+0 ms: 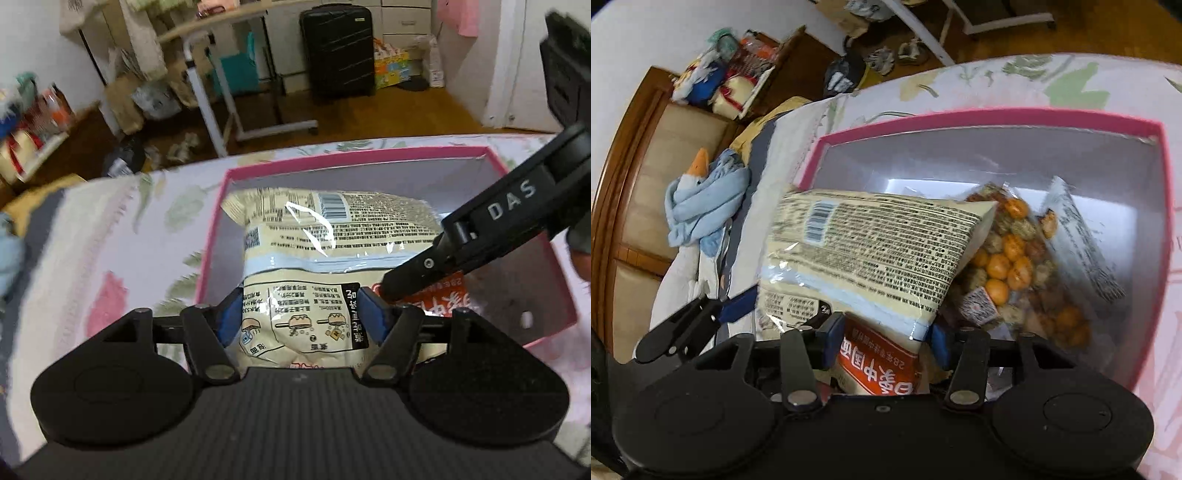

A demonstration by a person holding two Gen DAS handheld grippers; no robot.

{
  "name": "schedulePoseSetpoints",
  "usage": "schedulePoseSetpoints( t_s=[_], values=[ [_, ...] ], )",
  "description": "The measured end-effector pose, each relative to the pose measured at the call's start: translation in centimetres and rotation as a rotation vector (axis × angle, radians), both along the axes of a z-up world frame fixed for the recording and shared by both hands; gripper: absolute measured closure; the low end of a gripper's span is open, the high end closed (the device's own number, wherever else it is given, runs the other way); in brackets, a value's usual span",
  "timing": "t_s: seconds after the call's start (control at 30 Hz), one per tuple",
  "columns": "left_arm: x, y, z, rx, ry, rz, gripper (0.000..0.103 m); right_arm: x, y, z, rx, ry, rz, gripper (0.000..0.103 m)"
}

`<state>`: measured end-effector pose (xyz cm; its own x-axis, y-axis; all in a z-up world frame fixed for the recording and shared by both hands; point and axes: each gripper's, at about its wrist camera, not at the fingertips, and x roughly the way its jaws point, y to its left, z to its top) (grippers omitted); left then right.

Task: Organize snacks
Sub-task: 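Open the right tool to drop the noodle bag into the box, then grasp the black NB cracker pack with the right tool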

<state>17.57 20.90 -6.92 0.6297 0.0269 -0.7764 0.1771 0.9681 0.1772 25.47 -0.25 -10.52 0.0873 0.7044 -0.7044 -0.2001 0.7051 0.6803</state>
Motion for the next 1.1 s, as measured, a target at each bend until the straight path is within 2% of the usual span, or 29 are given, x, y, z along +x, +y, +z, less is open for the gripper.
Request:
schedulePoseSetpoints(
  t_s=[0.07,0.13,0.3,0.4,0.6,0.77,0.93,1.03,1.1],
  values=[
    [-0.2,-0.6,-0.1,0.062,-0.031,0.007,0.038,-0.3,0.0,0.7,-0.006,-0.029,0.026,0.044],
    [-0.5,-1.1,0.2,0.083,-0.047,0.005,0.038,-0.9,-0.8,1.8,-0.007,-0.073,0.039,0.042],
    [-1.8,-2.3,1.3,0.067,-0.097,0.009,0.038,-3.7,-3.8,5.2,-0.057,-0.215,0.059,0.039],
    [-2.3,-3.2,2.1,0.042,-0.106,-0.011,0.038,-5.3,-6.7,6.5,-0.033,-0.251,0.046,0.039],
    [-4.2,-6.0,4.3,0.014,-0.124,-0.062,0.038,-7.6,-12.0,9.7,-0.135,-0.343,0.056,0.038],
    [-5.1,-8.7,6.2,-0.079,-0.089,-0.132,0.038,-9.3,-16.1,10.7,-0.25,-0.384,0.044,0.037],
    [-5.3,-12.4,6.8,-0.174,-0.03,-0.211,0.038,-10.7,-21.3,11.0,-0.354,-0.409,-0.007,0.037],
    [-5.3,-15.3,6.5,-0.225,0.029,-0.268,0.038,-11.2,-24.6,11.0,-0.379,-0.379,-0.061,0.037],
    [-5.1,-17.3,6.1,-0.253,0.072,-0.304,0.038,-11.4,-26.9,10.9,-0.339,-0.313,-0.115,0.037]
  ],
)
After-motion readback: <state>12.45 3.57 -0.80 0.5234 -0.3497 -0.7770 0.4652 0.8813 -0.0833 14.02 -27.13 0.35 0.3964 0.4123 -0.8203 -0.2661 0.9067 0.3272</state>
